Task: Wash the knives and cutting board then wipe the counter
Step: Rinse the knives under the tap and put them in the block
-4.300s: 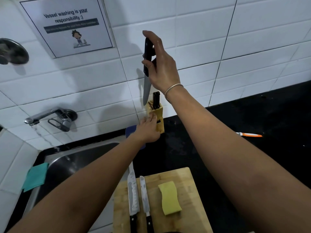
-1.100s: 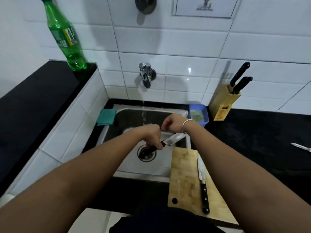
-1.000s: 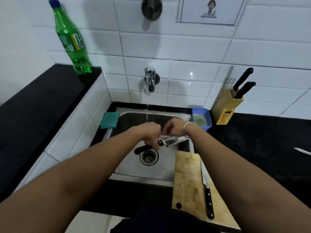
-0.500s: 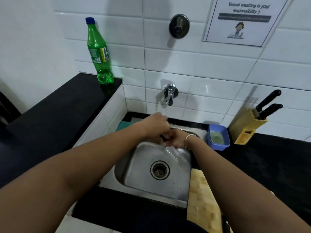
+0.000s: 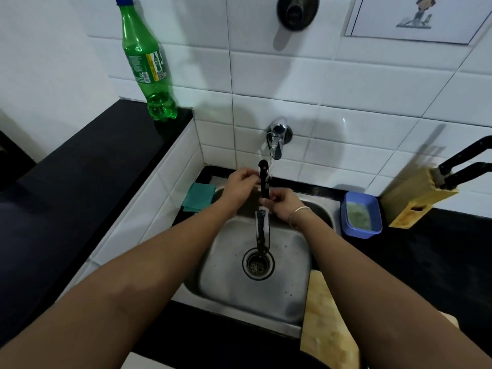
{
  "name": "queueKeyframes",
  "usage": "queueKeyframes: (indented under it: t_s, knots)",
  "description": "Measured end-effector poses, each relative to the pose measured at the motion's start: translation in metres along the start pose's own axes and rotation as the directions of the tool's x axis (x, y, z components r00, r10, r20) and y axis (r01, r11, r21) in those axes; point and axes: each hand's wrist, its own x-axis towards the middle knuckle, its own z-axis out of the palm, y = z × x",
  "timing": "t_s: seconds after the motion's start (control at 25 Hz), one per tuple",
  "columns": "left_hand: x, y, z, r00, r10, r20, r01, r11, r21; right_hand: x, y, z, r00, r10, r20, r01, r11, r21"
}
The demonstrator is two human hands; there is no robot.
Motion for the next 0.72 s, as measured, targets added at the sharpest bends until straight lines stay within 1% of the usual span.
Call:
queueKeyframes:
  t_s: [0.04, 0.12, 0.24, 0.32, 0.4, 0.44, 0.52, 0.6, 0.68, 0.72]
  knots:
    - [0.004, 0.002, 0.002, 0.999, -0.021, 0.034, 0.021, 1.000, -0.017, 0.005, 0.001, -0.001, 1.000, 0.000, -0.005, 0.000, 1.000, -0.005]
    - [0.011, 0.006, 0.004, 0.999, 0.007, 0.048, -0.009, 0.999, 0.037, 0.013, 0.001, -0.004, 1.000, 0.008, -0.010, -0.008, 1.000, -0.001]
    - [0.022, 0.012, 0.007, 0.997, 0.077, -0.020, -0.072, 0.983, 0.169, 0.020, -0.003, -0.010, 1.000, -0.008, 0.012, 0.008, 1.000, 0.000]
    - [0.030, 0.019, 0.007, 0.993, 0.093, -0.078, -0.081, 0.986, 0.146, 0.024, -0.009, -0.011, 1.000, -0.010, -0.007, 0.010, 0.999, 0.038]
    - [0.034, 0.026, 0.006, 0.987, 0.104, -0.122, -0.092, 0.990, 0.105, 0.025, -0.014, -0.009, 0.997, -0.013, -0.072, 0.022, 0.993, 0.116]
    - [0.036, 0.029, 0.005, 0.984, 0.103, -0.144, -0.090, 0.992, 0.092, 0.024, -0.015, -0.009, 0.994, -0.013, -0.105, 0.027, 0.992, 0.127]
    - [0.040, 0.036, 0.000, 0.980, 0.083, -0.179, -0.078, 0.996, 0.035, 0.018, -0.010, -0.006, 0.992, -0.009, -0.125, 0.017, 0.998, 0.064]
    - [0.042, 0.040, -0.006, 0.976, 0.066, -0.208, -0.070, 0.998, -0.010, 0.008, 0.002, -0.002, 0.999, 0.012, -0.049, -0.013, 1.000, -0.011]
    - [0.039, 0.038, -0.010, 0.967, 0.065, -0.245, -0.064, 0.998, 0.009, -0.001, 0.014, 0.002, 0.998, 0.050, 0.042, -0.044, 0.992, -0.121]
    - [0.035, 0.033, -0.010, 0.966, 0.062, -0.250, -0.059, 0.998, 0.019, -0.003, 0.018, 0.004, 0.995, 0.080, 0.064, -0.066, 0.978, -0.200]
